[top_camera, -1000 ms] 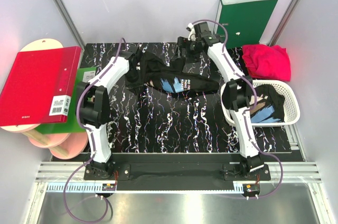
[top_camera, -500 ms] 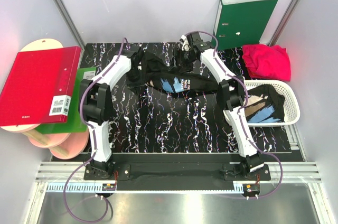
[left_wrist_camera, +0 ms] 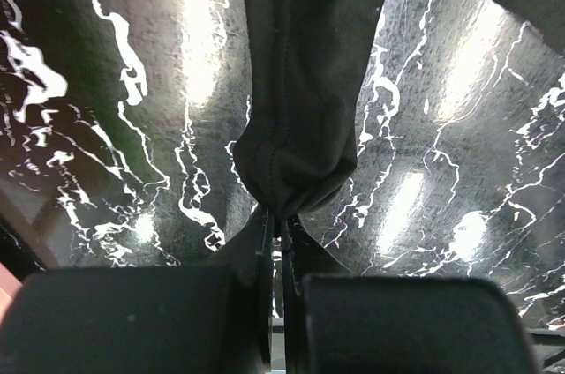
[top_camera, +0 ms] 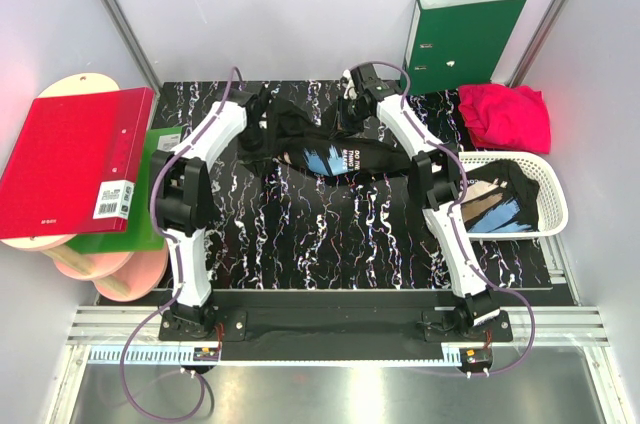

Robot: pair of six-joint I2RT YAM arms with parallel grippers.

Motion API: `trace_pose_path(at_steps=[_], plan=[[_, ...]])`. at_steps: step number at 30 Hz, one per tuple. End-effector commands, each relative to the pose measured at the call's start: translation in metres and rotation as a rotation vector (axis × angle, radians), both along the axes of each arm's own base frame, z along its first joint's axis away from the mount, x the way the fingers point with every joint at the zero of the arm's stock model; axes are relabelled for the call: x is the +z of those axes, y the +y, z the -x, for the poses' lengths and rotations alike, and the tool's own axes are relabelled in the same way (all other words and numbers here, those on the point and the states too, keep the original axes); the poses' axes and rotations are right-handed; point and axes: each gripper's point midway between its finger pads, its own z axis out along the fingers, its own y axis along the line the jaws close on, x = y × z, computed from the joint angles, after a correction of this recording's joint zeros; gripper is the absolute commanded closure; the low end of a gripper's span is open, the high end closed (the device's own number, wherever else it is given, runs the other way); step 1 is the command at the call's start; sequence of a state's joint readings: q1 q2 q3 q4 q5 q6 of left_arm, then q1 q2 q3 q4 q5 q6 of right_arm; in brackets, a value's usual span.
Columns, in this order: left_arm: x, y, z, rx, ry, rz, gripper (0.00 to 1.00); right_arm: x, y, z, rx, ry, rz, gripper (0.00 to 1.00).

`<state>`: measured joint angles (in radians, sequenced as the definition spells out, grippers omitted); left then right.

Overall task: Fold and stack the t-shirts
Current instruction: Flatten out the tshirt

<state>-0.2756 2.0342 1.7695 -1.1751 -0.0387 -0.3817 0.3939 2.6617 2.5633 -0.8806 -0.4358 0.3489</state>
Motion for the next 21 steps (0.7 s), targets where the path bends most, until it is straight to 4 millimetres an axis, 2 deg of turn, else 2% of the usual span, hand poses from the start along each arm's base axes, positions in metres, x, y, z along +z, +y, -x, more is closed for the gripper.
trace_pose_path(at_steps=[1, 5, 7, 10, 11, 12, 14, 15, 17, 18, 20, 21], plan=[[0.046, 0.005, -0.025, 0.042, -0.146, 0.013, 1.0, 0.097, -0.011, -0.02, -0.047, -0.255, 0.036, 1.0], [0.087, 0.006, -0.045, 0.108, -0.28, 0.042, 1.0, 0.173, -0.04, -0.037, -0.133, -0.461, 0.081, 1.0], [0.103, 0.007, -0.051, 0.128, -0.328, 0.05, 1.0, 0.215, -0.069, -0.05, -0.221, -0.568, 0.105, 1.0], [0.11, 0.017, -0.052, 0.161, -0.345, 0.045, 1.0, 0.261, -0.102, -0.059, -0.306, -0.666, 0.103, 1.0], [0.109, 0.02, -0.052, 0.172, -0.344, 0.038, 1.0, 0.269, -0.119, -0.063, -0.335, -0.684, 0.109, 1.0], [0.105, 0.023, -0.049, 0.182, -0.331, 0.03, 1.0, 0.282, -0.127, -0.061, -0.345, -0.705, 0.104, 1.0], [0.103, 0.032, -0.045, 0.219, -0.324, 0.02, 1.0, 0.292, -0.138, -0.057, -0.345, -0.715, 0.097, 1.0], [0.096, 0.036, -0.04, 0.234, -0.303, 0.012, 1.0, 0.298, -0.138, -0.047, -0.329, -0.713, 0.091, 1.0], [0.099, 0.048, -0.035, 0.285, -0.307, 0.006, 1.0, 0.306, -0.134, -0.033, -0.295, -0.706, 0.067, 1.0], [0.097, 0.053, -0.031, 0.299, -0.301, 0.001, 1.0, 0.311, -0.132, -0.017, -0.275, -0.689, 0.045, 1.0], [0.102, 0.062, -0.029, 0.332, -0.316, 0.0, 1.0, 0.313, -0.133, 0.0, -0.274, -0.66, 0.03, 1.0], [0.106, 0.064, -0.03, 0.343, -0.325, 0.005, 1.0, 0.313, -0.137, 0.017, -0.27, -0.643, 0.036, 1.0]])
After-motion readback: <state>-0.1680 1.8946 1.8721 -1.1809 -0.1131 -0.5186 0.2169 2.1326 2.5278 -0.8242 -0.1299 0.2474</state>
